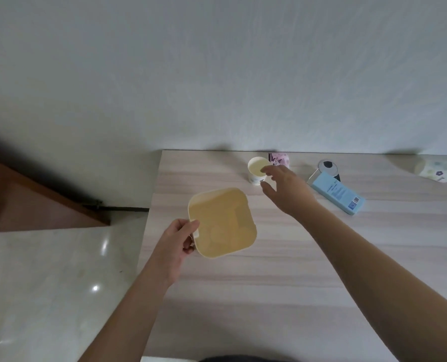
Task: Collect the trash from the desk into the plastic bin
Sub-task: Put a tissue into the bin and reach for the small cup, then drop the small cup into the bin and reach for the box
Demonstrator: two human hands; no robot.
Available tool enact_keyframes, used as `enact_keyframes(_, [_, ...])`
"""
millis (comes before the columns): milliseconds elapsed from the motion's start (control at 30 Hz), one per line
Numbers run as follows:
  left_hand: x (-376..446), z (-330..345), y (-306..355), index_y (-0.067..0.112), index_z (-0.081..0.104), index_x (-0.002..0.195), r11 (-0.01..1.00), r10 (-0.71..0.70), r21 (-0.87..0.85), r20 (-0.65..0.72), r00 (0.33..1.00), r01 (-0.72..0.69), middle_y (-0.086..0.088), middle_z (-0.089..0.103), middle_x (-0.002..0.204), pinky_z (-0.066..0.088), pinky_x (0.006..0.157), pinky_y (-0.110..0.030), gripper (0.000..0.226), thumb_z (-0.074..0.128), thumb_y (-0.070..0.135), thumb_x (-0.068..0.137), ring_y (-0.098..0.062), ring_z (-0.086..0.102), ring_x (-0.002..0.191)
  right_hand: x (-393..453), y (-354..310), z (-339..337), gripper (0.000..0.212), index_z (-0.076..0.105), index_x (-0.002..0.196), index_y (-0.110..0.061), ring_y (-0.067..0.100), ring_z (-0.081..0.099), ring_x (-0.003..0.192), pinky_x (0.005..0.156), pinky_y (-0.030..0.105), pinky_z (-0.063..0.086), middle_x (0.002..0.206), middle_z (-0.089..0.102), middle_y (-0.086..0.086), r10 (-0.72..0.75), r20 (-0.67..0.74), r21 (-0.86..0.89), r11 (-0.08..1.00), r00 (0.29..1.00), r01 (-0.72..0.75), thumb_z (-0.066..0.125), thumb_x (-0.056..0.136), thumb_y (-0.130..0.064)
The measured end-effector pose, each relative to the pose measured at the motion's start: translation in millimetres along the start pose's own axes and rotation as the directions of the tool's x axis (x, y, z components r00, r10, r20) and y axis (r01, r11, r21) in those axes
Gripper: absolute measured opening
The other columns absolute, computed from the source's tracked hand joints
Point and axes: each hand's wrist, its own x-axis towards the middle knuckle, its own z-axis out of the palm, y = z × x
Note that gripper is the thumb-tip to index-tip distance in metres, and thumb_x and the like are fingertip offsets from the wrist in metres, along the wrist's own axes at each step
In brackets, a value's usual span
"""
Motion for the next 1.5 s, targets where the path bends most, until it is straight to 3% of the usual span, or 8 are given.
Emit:
enact_keyframes(233, [5, 19, 6, 0.015, 0.049, 0.072, 0.999, 0.024, -0.034, -0.081, 0.996, -0.027, 0.008, 0.043, 0.048, 0.03, 0.056, -0.03, 0.022, 0.062, 0.015, 0.09, -0.006, 0.038, 0.044, 67, 24, 33, 0.068, 0.032, 0.146, -0.02, 0.033, 0.039, 0.13, 0.104, 0.046, 0.031, 0.147, 0.039, 0.009, 0.013, 0.178, -0.204, 0.979, 0.984, 0.024, 0.062, 0.087, -0.033])
enact_keyframes(367, [1, 15, 6, 0.014, 0.047, 0.071, 0.999, 0.027, -0.031, -0.128, 0.991, -0.031, 0.007, 0.041, 0.049, 0.03, 0.056, -0.03, 0.024, 0.06, 0.015, 0.091, -0.007, 0.037, 0.045, 96, 33, 44, 0.084, 0.021, 0.15, -0.026, 0.035, 0.022, 0.141, 0.108, 0.051, 0.028, 0.159, 0.017, 0.006, 0.045, 0.176, -0.181, 0.983, 0.983, -0.012, 0.069, 0.082, -0.034])
enact_keyframes(467, [-3, 10, 5, 0.015, 0.047, 0.071, 0.999, 0.036, -0.008, -0.149, 0.988, -0.038, 0.008, 0.041, 0.05, 0.03, 0.056, -0.029, 0.025, 0.06, 0.016, 0.092, -0.008, 0.037, 0.047, 109, 39, 50, 0.091, 0.014, 0.152, -0.03, 0.035, 0.017, 0.142, 0.107, 0.054, 0.031, 0.161, 0.006, 0.004, 0.063, 0.262, -0.236, 0.972, 0.963, 0.001, 0.071, 0.081, -0.035])
enact_keyframes(600, [-8, 4, 1, 0.015, 0.048, 0.072, 0.999, 0.048, 0.001, -0.153, 0.987, -0.049, 0.009, 0.042, 0.051, 0.031, 0.058, -0.031, 0.024, 0.06, 0.017, 0.093, -0.008, 0.038, 0.047, 109, 45, 56, 0.083, 0.024, 0.15, -0.03, 0.037, 0.028, 0.136, 0.101, 0.051, 0.039, 0.157, 0.02, 0.006, 0.037, 0.348, -0.331, 0.94, 0.937, 0.086, 0.072, 0.081, -0.029])
enact_keyframes(800, [-14, 1, -3, 0.017, 0.049, 0.068, 0.999, 0.033, -0.015, -0.149, 0.988, -0.035, 0.008, 0.041, 0.051, 0.031, 0.057, -0.03, 0.027, 0.062, 0.018, 0.092, -0.009, 0.037, 0.047, 89, 53, 49, 0.077, 0.033, 0.145, -0.028, 0.035, 0.04, 0.126, 0.093, 0.048, 0.047, 0.146, 0.034, 0.006, 0.031, 0.296, -0.315, 0.947, 0.955, 0.067, 0.072, 0.079, -0.02])
enact_keyframes(1100, [-10, 6, -18, 0.013, 0.052, 0.075, 1.0, 0.009, 0.015, -0.119, 0.993, -0.007, 0.008, 0.044, 0.048, 0.033, 0.058, -0.033, 0.02, 0.064, 0.019, 0.09, -0.009, 0.039, 0.046, 32, 36, 1, 0.082, 0.031, 0.147, -0.023, 0.036, 0.04, 0.128, 0.101, 0.046, 0.042, 0.144, 0.036, 0.012, -0.05, 0.133, -0.142, 0.988, 0.99, 0.068, 0.076, 0.078, -0.032])
enact_keyframes(1300, [-17, -3, -20, 0.018, 0.055, 0.069, 0.999, 0.025, 0.032, -0.064, 0.998, -0.023, 0.009, 0.045, 0.05, 0.031, 0.055, -0.031, 0.021, 0.071, 0.028, 0.079, -0.007, 0.04, 0.046, -31, -6, -48, 0.078, 0.04, 0.141, -0.029, 0.025, 0.047, 0.119, 0.089, 0.031, 0.039, 0.135, 0.043, 0.005, -0.132, -0.052, -0.023, 0.991, 0.99, 0.131, 0.078, 0.074, -0.043])
enact_keyframes(1500, [-30, -13, -9, 0.017, 0.051, 0.074, 0.992, 0.073, 0.101, -0.015, 0.997, -0.071, 0.01, 0.045, 0.051, 0.032, 0.058, -0.031, 0.023, 0.071, 0.028, 0.079, -0.007, 0.04, 0.047, -90, -67, -49, 0.078, 0.043, 0.136, -0.03, 0.016, 0.056, 0.103, 0.085, 0.031, 0.049, 0.129, 0.046, -0.003, -0.243, 0.055, 0.046, 0.97, 0.969, 0.24, 0.079, 0.07, -0.049])
